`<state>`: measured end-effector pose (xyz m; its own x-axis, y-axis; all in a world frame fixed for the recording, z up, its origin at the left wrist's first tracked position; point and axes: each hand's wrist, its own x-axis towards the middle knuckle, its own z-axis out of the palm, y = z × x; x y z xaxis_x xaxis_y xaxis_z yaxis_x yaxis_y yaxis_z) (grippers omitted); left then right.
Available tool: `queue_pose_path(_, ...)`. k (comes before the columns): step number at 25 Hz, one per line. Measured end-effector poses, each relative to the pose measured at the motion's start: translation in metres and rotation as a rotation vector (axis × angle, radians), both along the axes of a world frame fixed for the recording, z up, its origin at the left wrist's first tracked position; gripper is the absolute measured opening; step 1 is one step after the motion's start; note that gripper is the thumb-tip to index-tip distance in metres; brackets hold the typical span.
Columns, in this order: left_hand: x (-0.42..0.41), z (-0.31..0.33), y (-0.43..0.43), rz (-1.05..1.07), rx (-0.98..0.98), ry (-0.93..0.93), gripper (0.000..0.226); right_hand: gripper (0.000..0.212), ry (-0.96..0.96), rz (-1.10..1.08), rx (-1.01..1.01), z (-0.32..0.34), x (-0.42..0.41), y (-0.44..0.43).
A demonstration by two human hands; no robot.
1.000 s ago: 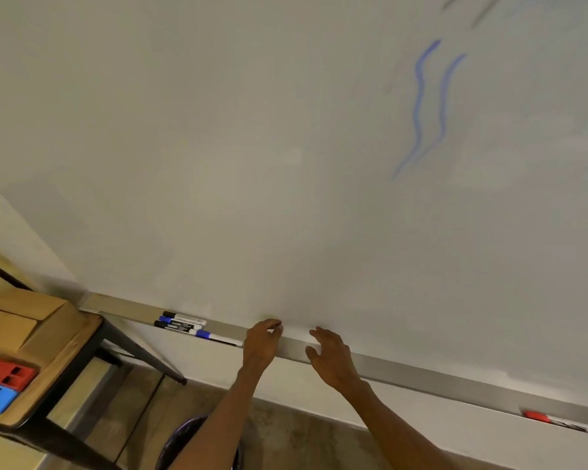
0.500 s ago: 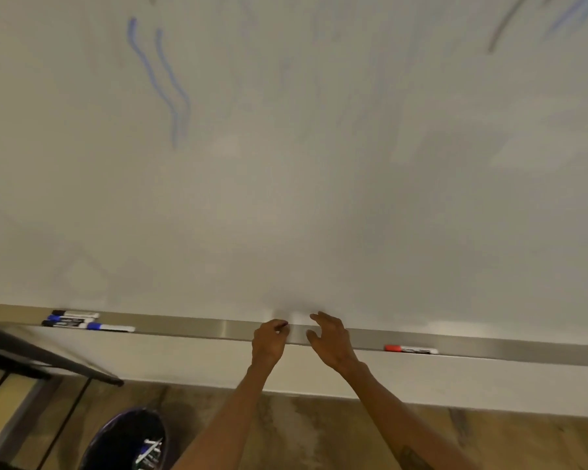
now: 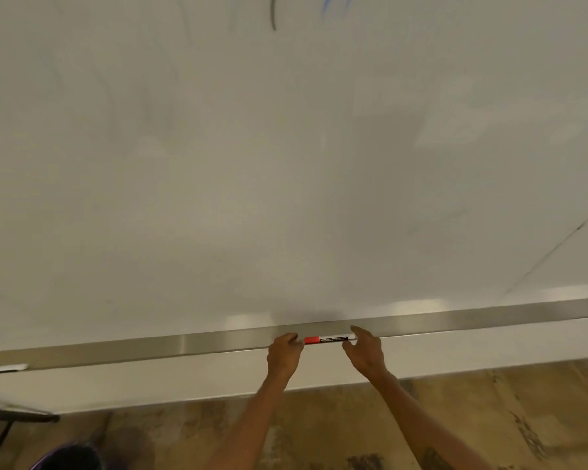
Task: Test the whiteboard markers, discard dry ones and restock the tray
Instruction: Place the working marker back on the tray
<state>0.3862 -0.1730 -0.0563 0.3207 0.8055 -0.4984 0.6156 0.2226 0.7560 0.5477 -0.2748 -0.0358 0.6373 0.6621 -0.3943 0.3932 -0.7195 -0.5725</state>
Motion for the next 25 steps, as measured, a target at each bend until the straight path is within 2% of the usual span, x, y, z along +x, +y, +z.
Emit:
queue_pose_path(4, 0.024, -0.020, 0.002, 0.028, -0.045, 0.039, 0.015, 0.053, 0.113, -0.080, 0.016, -0.017, 0.022, 0.001)
queue_pose_path(8, 0.038, -0.016, 0.006, 0.086, -0.077, -0.005, 0.010, 0.046, 0.176, -0.074, 0.055, -0.015, 0.023, 0.008)
queue_pose_path(13, 0.045, -0.020, 0.009, 0.207, -0.046, -0.032, 0.026, 0.043, 0.233, -0.160, 0.126, -0.017, 0.024, 0.014)
queue_pose_path(17, 0.043, 0.012, 0.006, 0.362, 0.045, -0.215, 0.015, 0.033, 0.206, -0.273, 0.286, -0.007, 0.010, 0.012)
queue_pose_path(20, 0.041, 0.045, 0.009, 0.448, 0.020, -0.426, 0.012, 0.024, 0.192, -0.297, 0.397, 0.016, -0.004, 0.019)
queue_pose_path(23, 0.034, 0.079, 0.016, 0.457, -0.028, -0.590, 0.014, 0.024, 0.139, -0.264, 0.436, 0.041, -0.018, 0.025)
queue_pose_path(25, 0.026, 0.100, 0.018, 0.417, -0.018, -0.645, 0.015, 0.028, 0.021, -0.211, 0.413, 0.058, -0.032, 0.025)
